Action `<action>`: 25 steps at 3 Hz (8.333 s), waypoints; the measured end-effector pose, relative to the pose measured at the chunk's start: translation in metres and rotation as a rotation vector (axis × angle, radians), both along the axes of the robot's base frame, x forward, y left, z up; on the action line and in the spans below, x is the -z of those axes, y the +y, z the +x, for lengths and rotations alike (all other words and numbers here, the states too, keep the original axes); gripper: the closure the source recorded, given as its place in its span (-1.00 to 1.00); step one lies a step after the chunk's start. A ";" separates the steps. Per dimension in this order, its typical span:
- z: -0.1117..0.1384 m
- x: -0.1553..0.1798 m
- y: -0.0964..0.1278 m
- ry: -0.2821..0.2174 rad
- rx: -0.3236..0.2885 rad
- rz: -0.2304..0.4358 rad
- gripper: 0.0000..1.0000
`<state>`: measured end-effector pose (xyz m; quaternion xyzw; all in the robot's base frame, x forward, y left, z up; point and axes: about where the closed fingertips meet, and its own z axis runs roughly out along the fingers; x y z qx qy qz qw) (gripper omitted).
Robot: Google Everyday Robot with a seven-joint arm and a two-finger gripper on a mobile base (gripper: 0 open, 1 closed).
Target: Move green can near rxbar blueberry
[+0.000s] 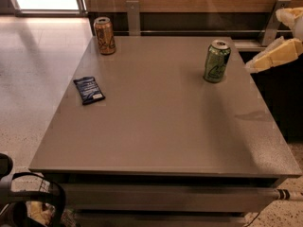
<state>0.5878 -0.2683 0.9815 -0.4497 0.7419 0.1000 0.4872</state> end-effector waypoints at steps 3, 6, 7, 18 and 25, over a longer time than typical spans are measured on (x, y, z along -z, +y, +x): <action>0.023 0.025 0.013 0.028 -0.034 0.094 -1.00; 0.088 0.090 0.030 -0.021 -0.094 0.383 -1.00; 0.100 0.101 0.036 -0.042 -0.109 0.440 -0.63; -0.028 0.096 0.325 0.112 -0.475 0.462 1.00; -0.055 0.098 0.384 0.086 -0.707 0.486 -0.91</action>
Offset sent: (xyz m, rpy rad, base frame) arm 0.0021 0.0023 -0.0043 0.0365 0.0045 0.0052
